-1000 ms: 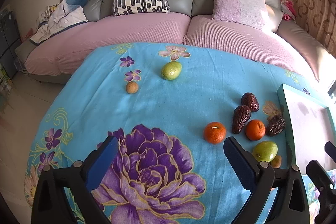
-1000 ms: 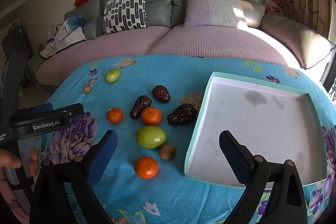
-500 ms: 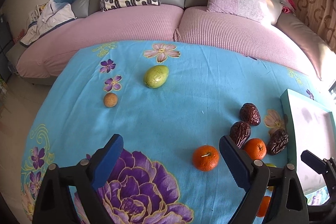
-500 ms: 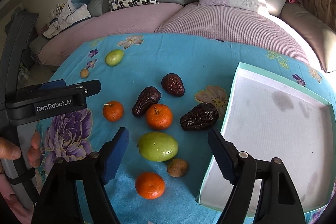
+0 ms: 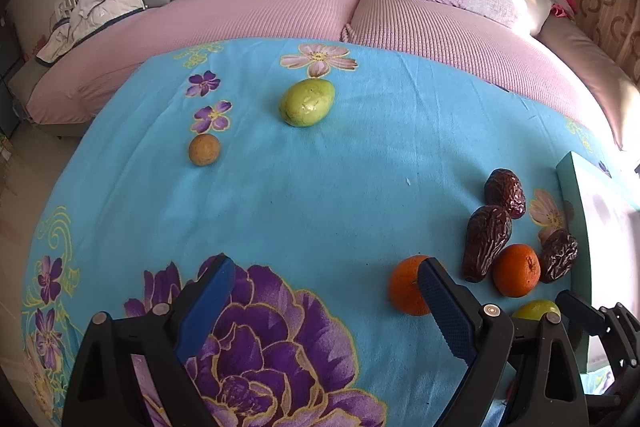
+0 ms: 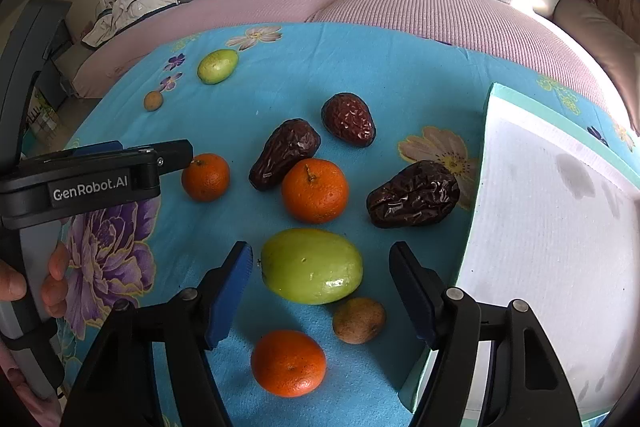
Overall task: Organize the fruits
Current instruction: 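Grasp the green pear with the right tool while the left tool grasps a mandarin orange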
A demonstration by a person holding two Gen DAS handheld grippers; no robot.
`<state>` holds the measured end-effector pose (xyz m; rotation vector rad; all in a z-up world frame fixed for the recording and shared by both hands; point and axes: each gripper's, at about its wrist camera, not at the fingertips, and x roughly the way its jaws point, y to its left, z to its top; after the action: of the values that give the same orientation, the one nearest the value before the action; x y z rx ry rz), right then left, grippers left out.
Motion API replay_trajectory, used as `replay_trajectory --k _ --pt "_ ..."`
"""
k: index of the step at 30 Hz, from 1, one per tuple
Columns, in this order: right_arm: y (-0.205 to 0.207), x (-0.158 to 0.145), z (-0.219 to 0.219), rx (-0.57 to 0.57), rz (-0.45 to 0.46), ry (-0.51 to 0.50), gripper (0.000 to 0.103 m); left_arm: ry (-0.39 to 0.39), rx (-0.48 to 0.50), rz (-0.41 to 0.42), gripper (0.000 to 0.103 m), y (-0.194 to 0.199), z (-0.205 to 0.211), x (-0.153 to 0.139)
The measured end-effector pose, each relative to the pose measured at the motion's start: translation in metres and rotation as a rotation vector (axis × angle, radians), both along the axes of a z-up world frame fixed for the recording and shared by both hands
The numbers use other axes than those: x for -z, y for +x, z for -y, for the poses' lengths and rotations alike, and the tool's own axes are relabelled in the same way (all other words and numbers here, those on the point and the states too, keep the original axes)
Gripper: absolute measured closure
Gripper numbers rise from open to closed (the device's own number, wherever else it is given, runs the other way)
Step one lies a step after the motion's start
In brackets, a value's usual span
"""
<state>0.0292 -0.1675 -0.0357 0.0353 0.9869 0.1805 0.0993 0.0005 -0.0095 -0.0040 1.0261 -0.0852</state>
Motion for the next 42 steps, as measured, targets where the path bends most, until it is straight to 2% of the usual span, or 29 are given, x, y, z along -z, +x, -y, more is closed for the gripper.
replay_trajectory --k 2,4,12,13,14,15,18,21,28,29,35,42 --pt "0.000 -0.001 -0.001 -0.007 -0.004 0.009 0.043 -0.002 0.003 0.001 0.009 -0.001 0.001 0.000" --pt "-0.002 -0.002 -0.001 -0.006 -0.004 0.022 0.050 -0.001 0.006 0.003 0.009 -0.002 0.002 -0.001" --pt "-0.012 -0.016 0.007 0.014 0.040 0.044 0.050 -0.010 0.048 0.006 0.010 -0.004 0.016 0.001" --pt "-0.014 -0.019 0.010 0.018 0.047 0.042 0.050 -0.011 0.056 0.006 0.014 -0.005 0.018 0.001" --pt "-0.016 -0.021 0.013 0.024 0.055 0.040 0.050 -0.020 0.065 0.001 0.025 -0.005 0.020 0.002" --pt "-0.018 -0.023 0.015 0.031 0.062 0.039 0.050 -0.038 0.072 -0.003 0.030 -0.004 0.021 0.004" --pt "-0.021 -0.028 0.023 0.051 0.074 0.042 0.050 -0.070 0.094 -0.012 0.033 -0.005 0.026 0.008" --pt "-0.023 -0.031 0.028 0.063 0.080 0.041 0.050 -0.103 0.121 -0.019 0.047 -0.006 0.032 0.009" --pt "-0.026 -0.035 0.035 0.075 0.093 0.045 0.050 -0.139 0.160 -0.040 0.063 -0.006 0.043 0.012" --pt "-0.026 -0.036 0.035 0.077 0.095 0.046 0.050 -0.139 0.164 -0.042 0.068 -0.006 0.044 0.013" --pt "-0.029 -0.040 0.040 0.090 0.108 0.051 0.050 -0.126 0.166 -0.029 0.070 -0.008 0.046 0.012" --pt "-0.035 -0.051 0.054 0.129 0.143 0.059 0.050 -0.122 0.162 0.054 0.070 -0.022 0.044 -0.016"
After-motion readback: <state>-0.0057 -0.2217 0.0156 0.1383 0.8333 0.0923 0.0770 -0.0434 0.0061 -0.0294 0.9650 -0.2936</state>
